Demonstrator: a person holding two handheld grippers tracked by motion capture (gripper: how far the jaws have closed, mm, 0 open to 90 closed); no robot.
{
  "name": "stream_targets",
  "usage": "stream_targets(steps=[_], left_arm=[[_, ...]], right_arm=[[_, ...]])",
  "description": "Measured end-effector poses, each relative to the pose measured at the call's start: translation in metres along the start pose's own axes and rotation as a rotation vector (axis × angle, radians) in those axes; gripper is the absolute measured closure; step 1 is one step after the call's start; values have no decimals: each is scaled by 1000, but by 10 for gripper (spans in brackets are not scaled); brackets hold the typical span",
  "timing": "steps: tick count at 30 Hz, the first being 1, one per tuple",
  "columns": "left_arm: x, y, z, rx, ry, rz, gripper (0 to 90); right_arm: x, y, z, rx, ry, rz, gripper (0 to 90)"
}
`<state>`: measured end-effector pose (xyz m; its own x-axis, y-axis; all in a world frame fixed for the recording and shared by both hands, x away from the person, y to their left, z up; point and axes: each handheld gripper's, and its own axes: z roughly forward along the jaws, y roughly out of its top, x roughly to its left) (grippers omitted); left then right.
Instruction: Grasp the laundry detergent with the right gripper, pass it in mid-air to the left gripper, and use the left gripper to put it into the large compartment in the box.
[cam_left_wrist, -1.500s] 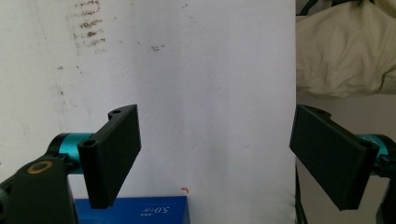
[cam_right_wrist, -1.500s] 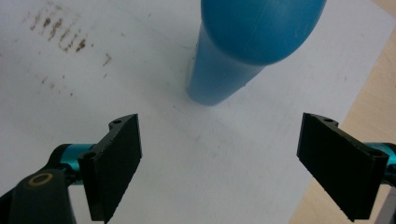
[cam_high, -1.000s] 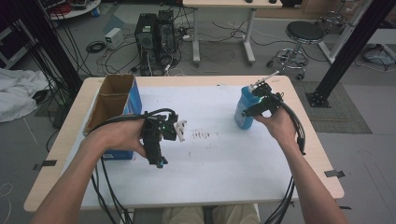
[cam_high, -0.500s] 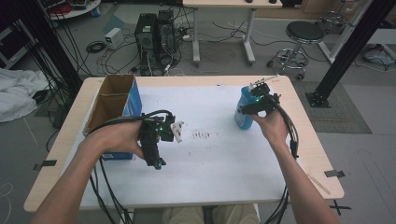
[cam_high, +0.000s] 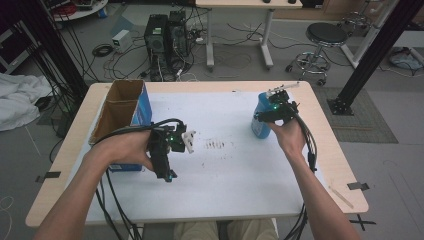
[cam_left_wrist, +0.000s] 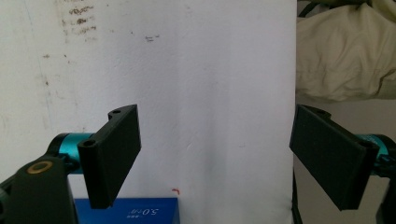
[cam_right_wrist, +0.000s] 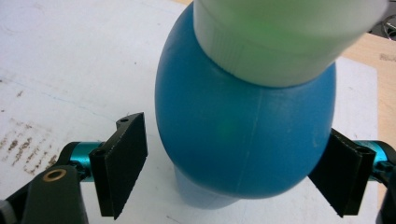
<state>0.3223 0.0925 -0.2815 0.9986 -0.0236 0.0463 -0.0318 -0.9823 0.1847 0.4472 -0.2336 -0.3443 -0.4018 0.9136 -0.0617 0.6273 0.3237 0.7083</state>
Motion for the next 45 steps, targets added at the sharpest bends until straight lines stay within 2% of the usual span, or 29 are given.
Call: stream_targets(steps=[11,22,30,45], left_arm=[[0,-1,3,-2,-7,-4,166],[0,-2,4,-6,-6,-4,166],[-1,-4,5,-4,-8,-6,166],[0,-4,7,-7,-8,-8,166]], right_arm=[[1,-2,3,-15,14,12,236],[3,-3,4,-42,6,10,304],[0,-5,4,-57,19,50,336],[-2,-8,8,-50,20,57,383]])
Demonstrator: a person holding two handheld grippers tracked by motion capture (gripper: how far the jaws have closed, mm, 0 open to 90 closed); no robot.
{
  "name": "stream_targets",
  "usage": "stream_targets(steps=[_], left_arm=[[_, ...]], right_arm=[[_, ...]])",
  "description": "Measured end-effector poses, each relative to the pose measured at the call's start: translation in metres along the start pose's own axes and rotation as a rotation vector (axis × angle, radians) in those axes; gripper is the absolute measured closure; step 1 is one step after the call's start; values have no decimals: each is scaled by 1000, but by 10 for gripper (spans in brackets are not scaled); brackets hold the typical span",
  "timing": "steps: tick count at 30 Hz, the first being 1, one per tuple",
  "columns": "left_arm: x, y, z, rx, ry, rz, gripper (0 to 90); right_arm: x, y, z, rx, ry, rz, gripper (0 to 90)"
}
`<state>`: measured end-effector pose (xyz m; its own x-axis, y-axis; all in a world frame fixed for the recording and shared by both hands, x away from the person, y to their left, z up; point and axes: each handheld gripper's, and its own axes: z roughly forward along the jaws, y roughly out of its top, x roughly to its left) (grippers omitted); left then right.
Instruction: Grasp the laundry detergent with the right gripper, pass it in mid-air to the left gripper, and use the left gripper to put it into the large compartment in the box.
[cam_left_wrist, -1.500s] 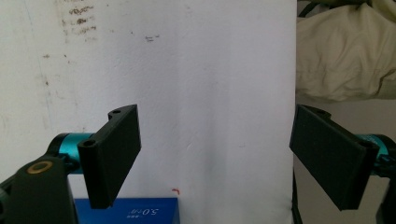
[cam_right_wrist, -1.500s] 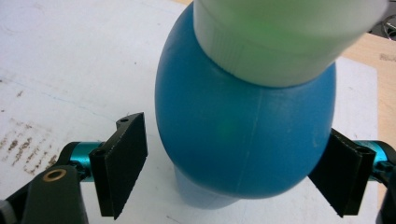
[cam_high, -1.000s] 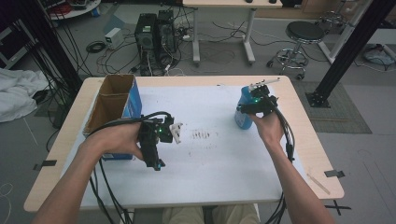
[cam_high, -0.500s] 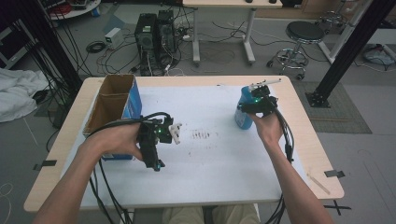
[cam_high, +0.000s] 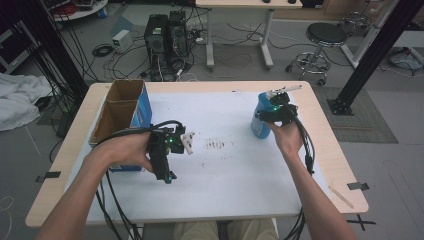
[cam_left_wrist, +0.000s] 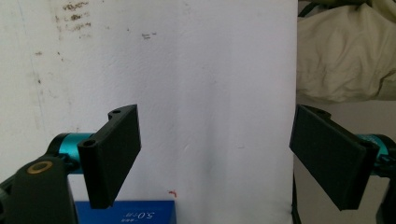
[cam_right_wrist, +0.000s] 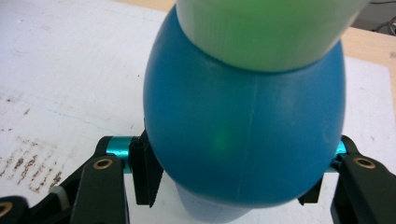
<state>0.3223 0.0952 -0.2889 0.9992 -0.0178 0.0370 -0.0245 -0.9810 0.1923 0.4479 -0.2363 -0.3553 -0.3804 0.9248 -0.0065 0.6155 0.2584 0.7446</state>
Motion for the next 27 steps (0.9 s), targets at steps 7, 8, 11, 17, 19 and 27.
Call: stream_targets(steps=[7,8,11,17,19,27], left_arm=[[0,0,1,-1,-2,0,166],[0,0,0,1,-3,0,166],[0,1,1,-3,-1,0,166],[0,0,2,1,-1,1,166],[0,1,2,0,-2,3,166],[-1,-1,2,-5,3,0,166]], right_arm=[[0,-2,1,4,-4,0,399],[-1,-2,1,5,-4,5,401],[-1,-2,2,4,-6,7,413],[0,-2,3,4,-15,2,428],[0,-2,2,4,-21,-3,436],[4,-3,2,-9,-50,-20,460]])
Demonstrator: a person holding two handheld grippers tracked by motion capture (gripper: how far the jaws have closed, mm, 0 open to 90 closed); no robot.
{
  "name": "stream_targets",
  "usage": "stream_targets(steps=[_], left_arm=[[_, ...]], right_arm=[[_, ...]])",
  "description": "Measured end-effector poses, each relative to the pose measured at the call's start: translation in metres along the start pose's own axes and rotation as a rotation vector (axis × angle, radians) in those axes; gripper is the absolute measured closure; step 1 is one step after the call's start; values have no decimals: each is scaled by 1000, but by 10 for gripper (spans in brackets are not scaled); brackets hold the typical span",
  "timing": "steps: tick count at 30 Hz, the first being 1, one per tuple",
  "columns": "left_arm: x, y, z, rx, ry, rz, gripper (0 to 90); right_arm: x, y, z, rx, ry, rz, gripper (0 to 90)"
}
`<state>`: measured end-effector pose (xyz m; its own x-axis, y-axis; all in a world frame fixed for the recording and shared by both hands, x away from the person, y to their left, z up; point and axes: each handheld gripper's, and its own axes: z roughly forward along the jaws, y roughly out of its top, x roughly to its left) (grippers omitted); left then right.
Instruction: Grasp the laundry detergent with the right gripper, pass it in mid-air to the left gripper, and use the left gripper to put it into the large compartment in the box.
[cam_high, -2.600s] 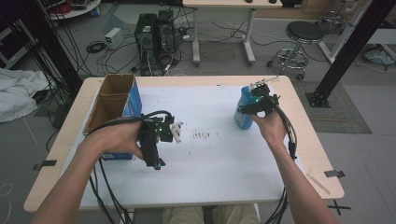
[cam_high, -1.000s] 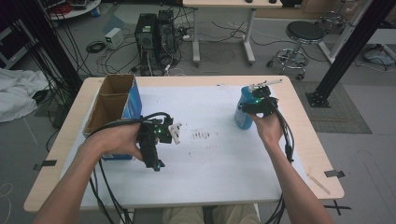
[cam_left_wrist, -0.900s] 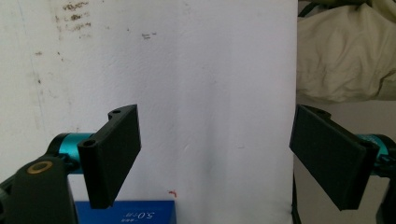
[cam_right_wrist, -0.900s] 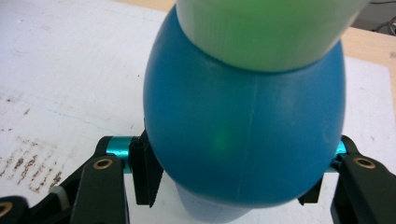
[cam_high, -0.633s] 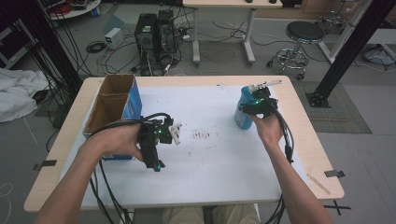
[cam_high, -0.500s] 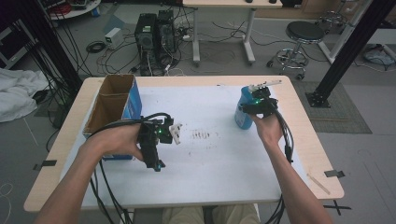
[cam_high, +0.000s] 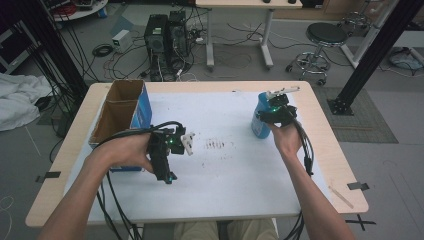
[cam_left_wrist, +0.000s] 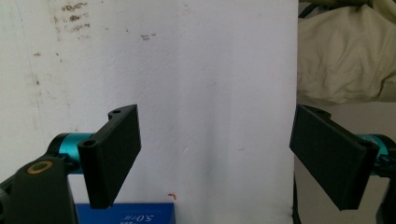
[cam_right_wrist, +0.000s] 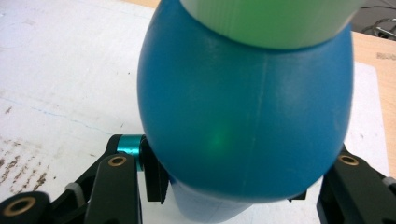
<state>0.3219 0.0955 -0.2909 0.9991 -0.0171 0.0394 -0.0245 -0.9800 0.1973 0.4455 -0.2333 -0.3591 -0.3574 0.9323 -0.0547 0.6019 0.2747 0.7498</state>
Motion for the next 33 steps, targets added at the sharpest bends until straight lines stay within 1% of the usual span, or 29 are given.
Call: stream_targets(steps=[3,10,17,20,24,27,29,30,32,33], left_arm=[[0,-1,0,-3,2,-6,166],[0,0,0,-3,4,-4,166],[0,1,-1,-11,8,-10,166],[1,0,-2,-11,14,-19,166],[1,0,-7,-11,19,-26,166],[3,2,-11,-10,23,-28,166],[4,4,-13,-13,24,-32,166],[4,5,-14,-11,24,-32,166],[6,9,-18,-9,23,-35,166],[6,11,-21,-12,24,-35,166]], right_arm=[[0,-1,0,-9,-5,0,471],[-2,-2,0,-20,10,3,489],[-2,-3,0,-26,16,-11,497],[-3,-3,-1,-25,30,-18,497],[-4,-3,-5,-38,69,-24,497],[-2,-1,-12,-47,103,-55,497],[0,1,-17,-44,143,-88,496],[1,2,-19,-48,162,-123,496],[6,3,-25,-47,190,-171,495],[8,4,-28,-46,211,-209,496]])
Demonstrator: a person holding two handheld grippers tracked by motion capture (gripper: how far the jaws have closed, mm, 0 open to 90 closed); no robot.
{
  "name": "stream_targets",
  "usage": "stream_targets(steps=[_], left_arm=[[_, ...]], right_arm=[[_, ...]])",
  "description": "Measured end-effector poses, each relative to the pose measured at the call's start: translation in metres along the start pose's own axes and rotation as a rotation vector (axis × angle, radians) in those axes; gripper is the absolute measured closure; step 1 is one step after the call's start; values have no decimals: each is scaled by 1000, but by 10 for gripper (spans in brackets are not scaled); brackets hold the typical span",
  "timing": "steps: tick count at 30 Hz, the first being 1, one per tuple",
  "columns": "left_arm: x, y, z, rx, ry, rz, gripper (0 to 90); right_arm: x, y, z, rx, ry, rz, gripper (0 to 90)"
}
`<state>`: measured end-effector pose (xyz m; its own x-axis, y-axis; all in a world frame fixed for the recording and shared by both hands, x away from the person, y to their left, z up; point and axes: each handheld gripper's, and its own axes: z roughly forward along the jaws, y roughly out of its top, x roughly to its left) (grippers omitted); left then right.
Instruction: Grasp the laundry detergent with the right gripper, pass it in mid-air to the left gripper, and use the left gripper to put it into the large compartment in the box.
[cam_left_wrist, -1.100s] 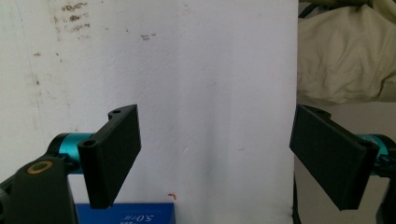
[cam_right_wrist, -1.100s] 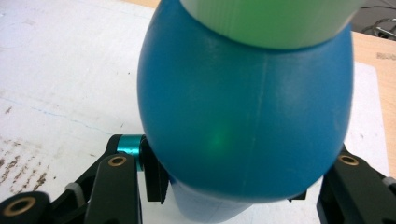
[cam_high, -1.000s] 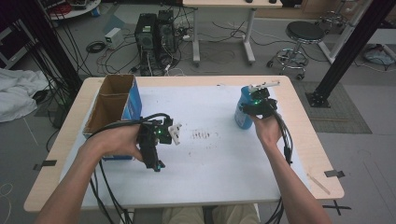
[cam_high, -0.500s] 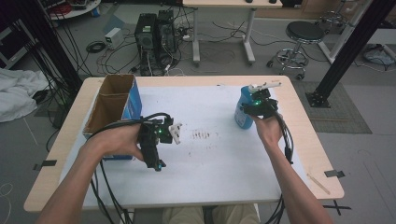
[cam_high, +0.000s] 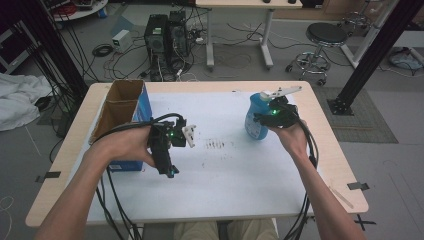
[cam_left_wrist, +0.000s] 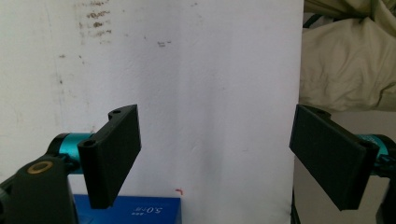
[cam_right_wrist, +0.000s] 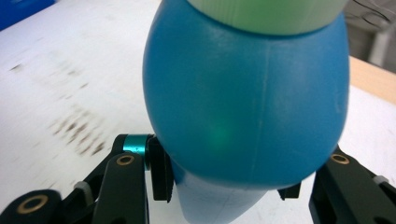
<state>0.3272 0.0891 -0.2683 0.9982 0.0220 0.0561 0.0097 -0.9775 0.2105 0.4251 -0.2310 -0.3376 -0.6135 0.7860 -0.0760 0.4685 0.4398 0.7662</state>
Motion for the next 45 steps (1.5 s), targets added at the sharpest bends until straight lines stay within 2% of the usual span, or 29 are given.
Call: stream_targets(steps=[3,6,10,13,16,23,25,30,36,45], left_arm=[[3,7,-8,-11,1,1,166],[7,14,-17,-25,3,5,166],[13,26,-31,-43,7,11,166],[17,36,-40,-63,3,13,166],[20,47,-46,-63,0,17,166],[27,66,-47,-69,-13,16,166],[29,71,-45,-69,-21,20,166],[31,81,-37,-62,-31,22,166],[35,92,-27,-77,-40,25,166],[38,101,-16,-105,-23,24,166]], right_arm=[[5,3,-6,-3,91,-60,496],[10,5,-14,-31,185,-86,495],[23,7,-23,-40,310,-179,494],[35,10,-27,-30,381,-267,493],[49,13,-30,-16,445,-369,492],[71,16,-31,-25,609,-488,492],[79,17,-29,-27,634,-524,492],[83,18,-26,-38,659,-542,491],[87,20,-25,-53,680,-542,491],[87,20,-23,-58,684,-537,489]])
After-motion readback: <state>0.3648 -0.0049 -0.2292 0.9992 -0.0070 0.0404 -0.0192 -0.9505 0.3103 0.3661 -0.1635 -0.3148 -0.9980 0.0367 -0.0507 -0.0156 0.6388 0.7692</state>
